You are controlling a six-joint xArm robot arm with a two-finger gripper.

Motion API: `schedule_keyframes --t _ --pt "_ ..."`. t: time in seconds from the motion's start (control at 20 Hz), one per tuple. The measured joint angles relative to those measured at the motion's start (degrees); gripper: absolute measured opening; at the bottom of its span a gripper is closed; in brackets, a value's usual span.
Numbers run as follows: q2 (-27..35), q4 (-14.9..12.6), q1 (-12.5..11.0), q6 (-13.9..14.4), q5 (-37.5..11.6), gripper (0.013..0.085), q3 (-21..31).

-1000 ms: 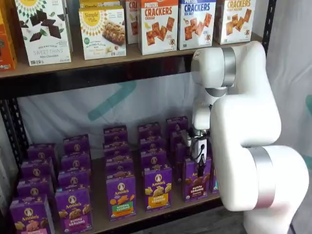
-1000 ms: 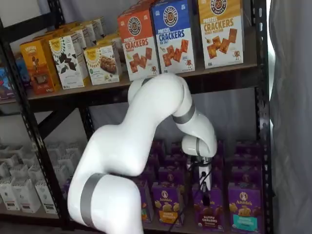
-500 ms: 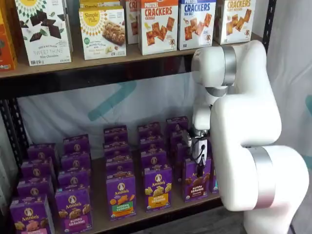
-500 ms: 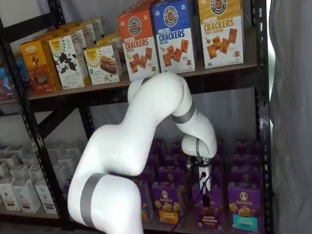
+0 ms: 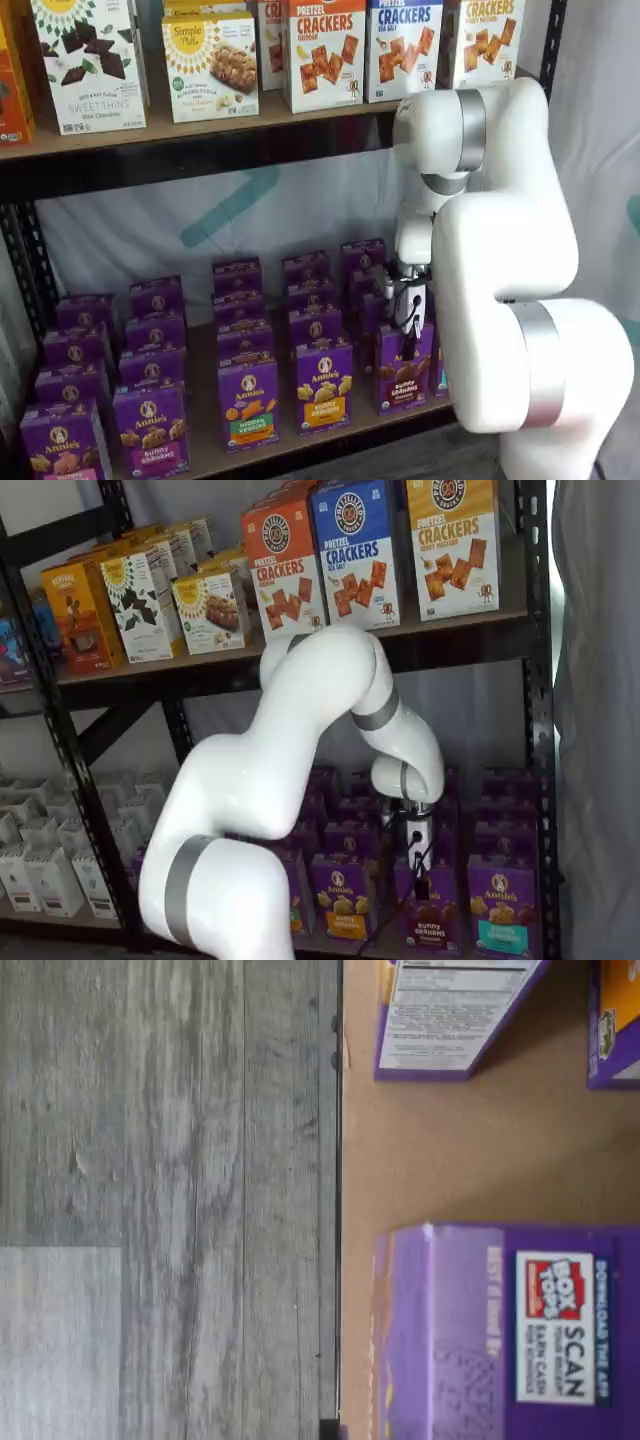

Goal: Pick up the purple box with a brown patch in the center, on the bottom shelf, the fifth box from the left

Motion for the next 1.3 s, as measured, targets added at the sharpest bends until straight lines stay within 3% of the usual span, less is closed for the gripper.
schedule_keyframes --t 0.45,1.05,1.3 --pt "-0.8 0.2 0.0 -0.2 -0.4 0.0330 1.2" --pt "-1.5 0.5 -0.1 -0.6 -0.9 0.0330 2.5" --pt "-2.3 2.1 -0.2 -2.1 -0.7 0.0330 3.3"
